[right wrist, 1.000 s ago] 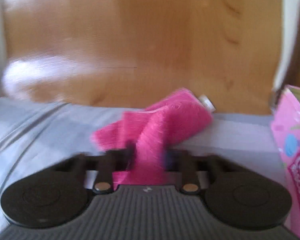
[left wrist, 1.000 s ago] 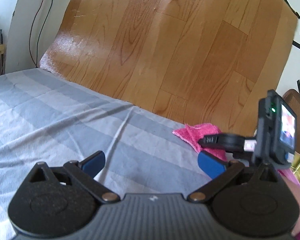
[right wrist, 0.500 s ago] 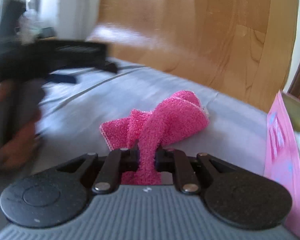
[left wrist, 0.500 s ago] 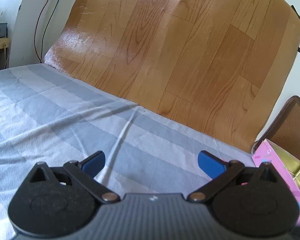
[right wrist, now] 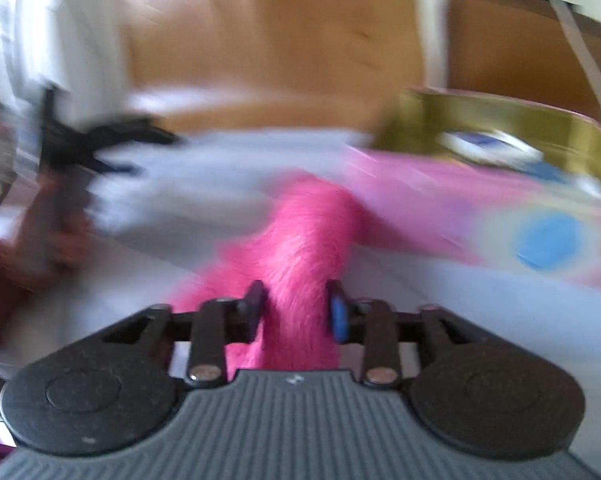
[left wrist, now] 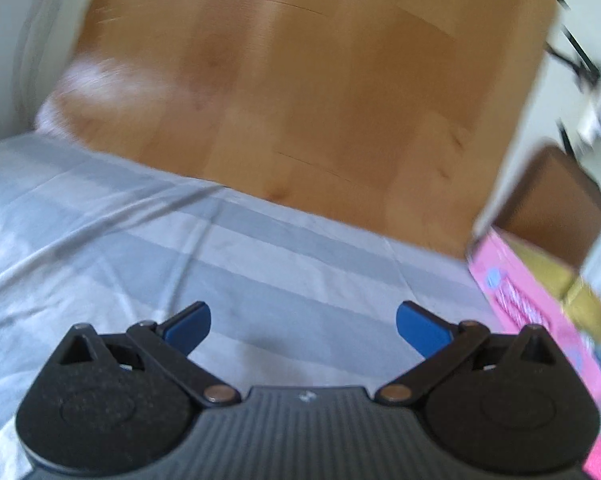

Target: Organize soft objects

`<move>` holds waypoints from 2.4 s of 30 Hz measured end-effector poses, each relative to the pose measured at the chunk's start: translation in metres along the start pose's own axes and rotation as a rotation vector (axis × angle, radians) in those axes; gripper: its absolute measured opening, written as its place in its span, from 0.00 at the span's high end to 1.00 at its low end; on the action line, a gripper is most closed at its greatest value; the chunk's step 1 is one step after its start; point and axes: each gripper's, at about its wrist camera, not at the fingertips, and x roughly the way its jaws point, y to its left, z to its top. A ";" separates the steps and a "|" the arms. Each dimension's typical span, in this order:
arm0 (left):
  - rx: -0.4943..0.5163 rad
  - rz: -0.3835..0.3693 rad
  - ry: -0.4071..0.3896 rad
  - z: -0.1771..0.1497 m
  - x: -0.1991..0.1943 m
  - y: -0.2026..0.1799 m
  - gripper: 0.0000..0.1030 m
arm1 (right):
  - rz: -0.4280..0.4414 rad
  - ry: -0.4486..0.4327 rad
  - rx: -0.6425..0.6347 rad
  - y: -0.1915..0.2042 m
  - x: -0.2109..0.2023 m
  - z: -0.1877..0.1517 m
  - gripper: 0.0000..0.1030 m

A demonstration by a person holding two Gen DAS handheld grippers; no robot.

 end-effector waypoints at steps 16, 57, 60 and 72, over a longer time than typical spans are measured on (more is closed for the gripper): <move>0.267 -0.460 0.459 -0.079 -0.011 -0.162 0.01 | 0.095 -0.051 -0.029 -0.007 -0.020 -0.025 0.59; 0.391 -0.310 0.090 -0.027 0.023 -0.306 0.01 | -0.375 -0.505 0.275 -0.112 -0.021 0.043 0.50; 0.392 -0.312 0.091 -0.028 0.001 -0.287 0.01 | -0.395 -0.495 0.259 -0.100 -0.031 0.032 0.50; 0.404 -0.226 0.095 -0.073 -0.076 -0.231 0.00 | -0.329 -0.401 0.282 -0.053 -0.064 -0.001 0.37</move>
